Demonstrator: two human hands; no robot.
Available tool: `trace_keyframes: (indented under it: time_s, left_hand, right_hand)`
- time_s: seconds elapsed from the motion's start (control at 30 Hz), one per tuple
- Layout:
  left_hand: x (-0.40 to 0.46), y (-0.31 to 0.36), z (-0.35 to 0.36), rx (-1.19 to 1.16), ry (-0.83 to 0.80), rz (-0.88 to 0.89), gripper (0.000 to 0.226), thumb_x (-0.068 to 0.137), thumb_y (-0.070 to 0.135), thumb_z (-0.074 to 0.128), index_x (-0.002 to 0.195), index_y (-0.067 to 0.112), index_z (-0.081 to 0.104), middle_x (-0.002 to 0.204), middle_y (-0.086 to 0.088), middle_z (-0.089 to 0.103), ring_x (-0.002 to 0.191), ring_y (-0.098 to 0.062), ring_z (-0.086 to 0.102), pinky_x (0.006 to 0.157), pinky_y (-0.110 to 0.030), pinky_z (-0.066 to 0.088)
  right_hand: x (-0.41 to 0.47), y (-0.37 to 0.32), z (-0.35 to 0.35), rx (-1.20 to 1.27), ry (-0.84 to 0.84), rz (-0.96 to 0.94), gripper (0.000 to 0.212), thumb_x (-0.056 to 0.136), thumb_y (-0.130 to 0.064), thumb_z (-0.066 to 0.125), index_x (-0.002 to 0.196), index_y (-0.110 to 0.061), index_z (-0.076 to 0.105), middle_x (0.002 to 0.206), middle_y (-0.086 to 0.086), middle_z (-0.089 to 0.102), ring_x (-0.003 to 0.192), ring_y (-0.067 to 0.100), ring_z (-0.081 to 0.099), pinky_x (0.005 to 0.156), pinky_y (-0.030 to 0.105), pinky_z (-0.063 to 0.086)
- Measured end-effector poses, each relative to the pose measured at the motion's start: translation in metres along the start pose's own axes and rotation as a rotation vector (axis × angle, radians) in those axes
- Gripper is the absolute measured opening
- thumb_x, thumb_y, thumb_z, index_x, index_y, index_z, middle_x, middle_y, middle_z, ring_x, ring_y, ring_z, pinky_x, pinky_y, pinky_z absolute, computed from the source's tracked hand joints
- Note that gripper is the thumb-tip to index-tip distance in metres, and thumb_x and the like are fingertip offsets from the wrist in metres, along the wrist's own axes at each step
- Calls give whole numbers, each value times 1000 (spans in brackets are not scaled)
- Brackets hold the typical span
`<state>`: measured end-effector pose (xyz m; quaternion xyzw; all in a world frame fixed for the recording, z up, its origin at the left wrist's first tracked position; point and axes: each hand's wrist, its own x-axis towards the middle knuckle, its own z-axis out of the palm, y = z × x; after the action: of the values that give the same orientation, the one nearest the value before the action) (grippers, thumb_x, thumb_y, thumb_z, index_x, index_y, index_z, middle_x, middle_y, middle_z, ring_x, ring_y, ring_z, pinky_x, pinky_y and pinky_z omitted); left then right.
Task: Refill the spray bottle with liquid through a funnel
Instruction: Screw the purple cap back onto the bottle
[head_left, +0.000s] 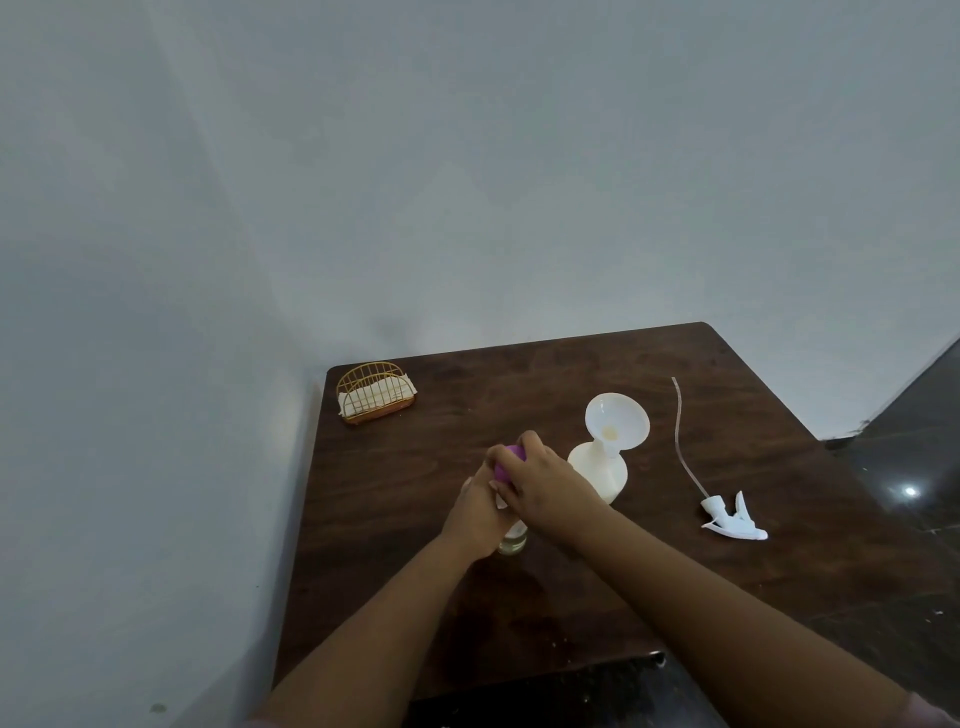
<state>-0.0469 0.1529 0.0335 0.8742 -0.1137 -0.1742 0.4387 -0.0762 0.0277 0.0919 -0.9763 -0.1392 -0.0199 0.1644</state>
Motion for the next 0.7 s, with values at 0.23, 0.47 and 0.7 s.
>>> trace_keyframes:
  time_s: [0.23,0.47,0.7]
  left_hand:
    - [0,0,2,113,-19,30,69,88,26,66,146,33,29,133,5,51,126,-16,47,100,-37,48]
    - [1,1,3,191,-7,30,42,91,35,60,129,26,46,123,5,58,119,-13,53,99,-36,47]
    - [-2,-3,-4,122,18,39,44,88,28,65,128,31,45,107,15,57,103,-6,57,79,-17,45]
  right_hand:
    - [3,-13,9,-189,-82,167,51,97,-30,49,140,-15,26,131,17,41,95,23,63,72,28,51]
    - [8,-22,-4,-147,69,324,33,97,-45,36,111,-17,45,75,-1,49,61,15,48,52,25,35]
    - [6,-22,-8,-311,-81,36,34,97,-31,45,127,-17,36,112,12,48,86,21,48,68,29,40]
